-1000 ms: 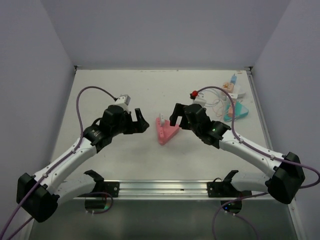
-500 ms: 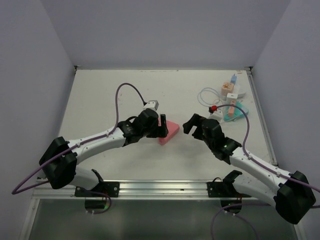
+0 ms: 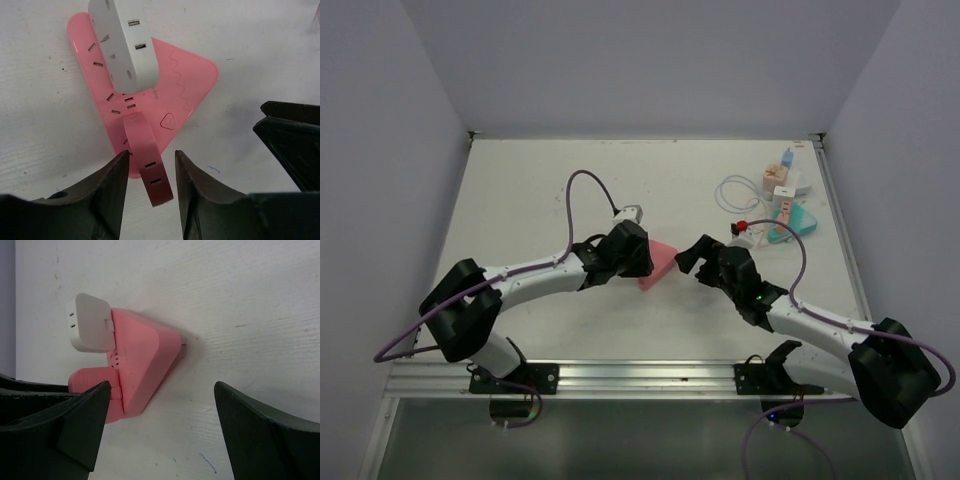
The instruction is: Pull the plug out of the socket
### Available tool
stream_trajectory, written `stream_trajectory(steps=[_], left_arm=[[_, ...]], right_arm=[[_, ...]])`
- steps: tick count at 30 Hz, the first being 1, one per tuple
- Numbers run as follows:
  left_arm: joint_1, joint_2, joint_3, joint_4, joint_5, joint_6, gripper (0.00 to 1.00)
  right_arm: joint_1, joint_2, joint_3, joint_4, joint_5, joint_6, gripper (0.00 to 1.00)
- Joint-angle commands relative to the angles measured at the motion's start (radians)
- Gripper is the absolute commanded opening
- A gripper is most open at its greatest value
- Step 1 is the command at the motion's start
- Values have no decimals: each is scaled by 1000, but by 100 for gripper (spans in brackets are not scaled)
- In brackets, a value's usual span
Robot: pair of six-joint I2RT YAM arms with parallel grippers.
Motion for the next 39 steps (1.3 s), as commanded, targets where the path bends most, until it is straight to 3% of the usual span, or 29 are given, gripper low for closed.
stream_trajectory(steps=[1, 5, 9, 17, 24, 39], left_arm=[[-6, -2, 6, 87, -15, -28, 42], [-6, -23, -29, 127, -20, -51, 15], [-8, -64, -72, 178, -36, -77, 0], [-8, -137, -141, 279, -67, -153, 0], [-5, -150, -152, 356, -89, -212, 0], [-5, -157, -218, 465, -32, -288, 0]], right_arm=[[-3, 33, -20, 171, -25, 49, 88], [-3, 100, -47, 258, -64, 80, 86], [-4, 160, -78, 365, -91, 112, 85], [-1, 211, -110, 453, -117, 155, 83], [2, 255, -106, 499, -136, 152, 73], [9, 360, -78, 659, -177, 118, 64]])
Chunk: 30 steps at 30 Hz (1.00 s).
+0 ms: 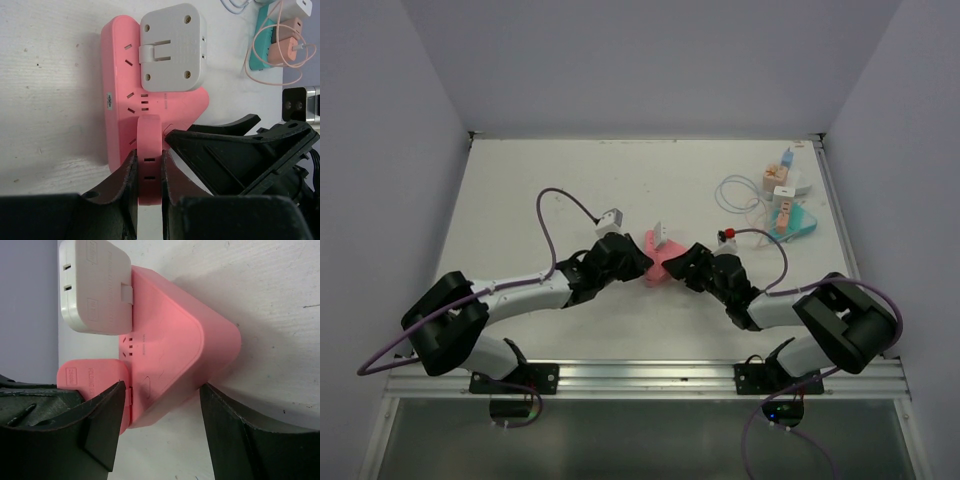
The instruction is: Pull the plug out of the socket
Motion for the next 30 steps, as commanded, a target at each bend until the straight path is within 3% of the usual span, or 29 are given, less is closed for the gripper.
stream_trajectory(steps=[1, 24, 30], left_arm=[[1, -46, -22, 159, 10, -52, 0], [1, -155, -187, 347, -14, -133, 0], [1, -144, -197, 363, -10, -136, 0]], right_arm=[[6, -1, 31, 103, -4, -27, 64], [-4, 197, 0, 431, -91, 73, 72], [-6, 206, 8, 500, -137, 65, 63]])
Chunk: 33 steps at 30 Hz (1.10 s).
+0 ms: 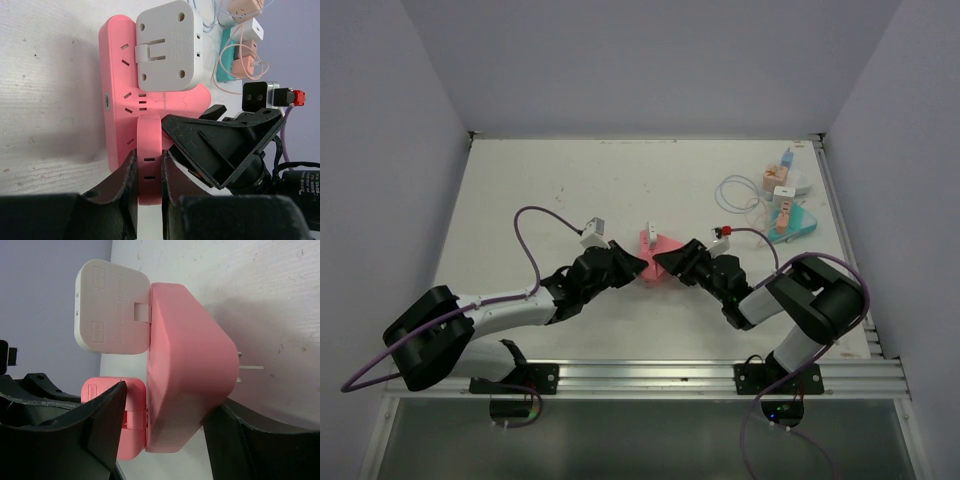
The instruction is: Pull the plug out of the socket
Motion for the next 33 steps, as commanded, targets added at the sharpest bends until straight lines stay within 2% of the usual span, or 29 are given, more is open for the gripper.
stream_trajectory(steps=[1, 4, 14, 18, 20, 21, 26, 33], left_arm=[[-1, -22, 7, 133, -9, -19, 0], [-1, -15, 10, 114, -16, -16, 0], [1, -19, 14, 70, -34, -23, 0], [9, -30, 13, 39, -51, -43, 0], [12, -41, 7, 32, -57, -52, 0], [12, -50, 5, 29, -58, -56, 0], [13, -81, 16, -14, -60, -63, 0], [13, -153, 8, -68, -86, -92, 0]], right_arm=[[-1, 1, 10, 119, -48, -14, 61], [-1, -19, 15, 108, -67, -35, 49], [-1, -119, 17, -39, -30, -132, 27], [-1, -223, 38, -198, 2, -210, 14], [4, -269, 50, -272, 33, -244, 4], [7, -289, 62, -353, 65, -277, 1], [17, -427, 78, -562, 186, -353, 0], [16, -530, 81, -731, 369, -419, 0]])
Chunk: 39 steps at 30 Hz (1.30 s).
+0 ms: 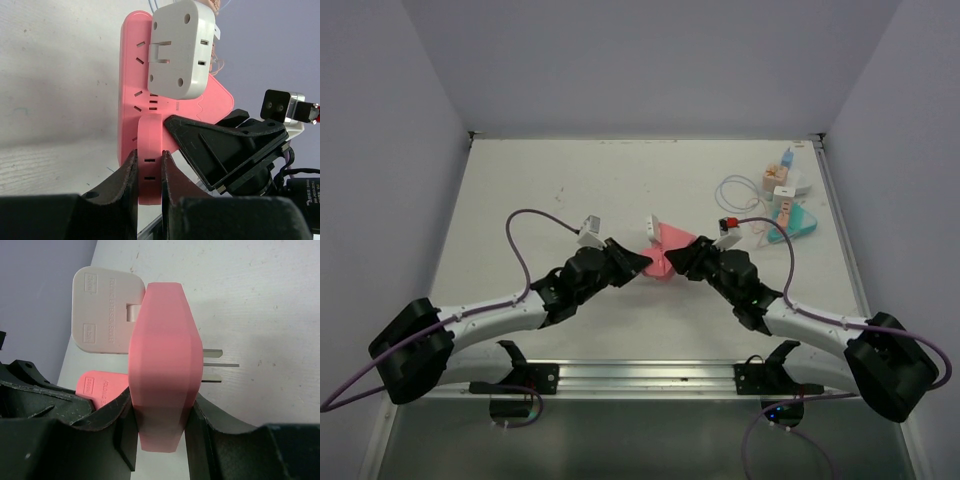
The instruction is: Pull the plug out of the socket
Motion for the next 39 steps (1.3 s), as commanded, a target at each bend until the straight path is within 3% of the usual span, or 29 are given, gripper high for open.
stream_trajectory(steps=[1, 10, 16, 19, 23, 26, 34, 35, 39], left_arm=[[20, -73, 10, -86, -120, -8, 0], [75, -180, 16, -206, -139, 70, 0], [294, -156, -23, -68, 16, 237, 0], [408, -64, 12, 13, 116, 312, 0], [560, 196, 143, 100, 323, 354, 0], [615, 379, 247, 150, 421, 359, 0], [689, 655, 395, 203, 483, 328, 0], [700, 680, 404, 199, 483, 328, 1], [721, 682, 386, 161, 443, 346, 31]], right_arm=[[-27, -46, 13, -159, 260, -122, 0], [-27, -93, 25, -259, 362, -173, 0], [-27, -139, 32, -236, 273, -225, 0], [-27, -149, 39, -233, 225, -245, 0], [-26, -149, 54, -231, 184, -268, 0], [-24, -153, 65, -238, 153, -279, 0], [-21, -161, 87, -262, 115, -302, 0], [-20, -161, 90, -267, 112, -303, 0], [-20, -161, 96, -271, 106, -316, 0]])
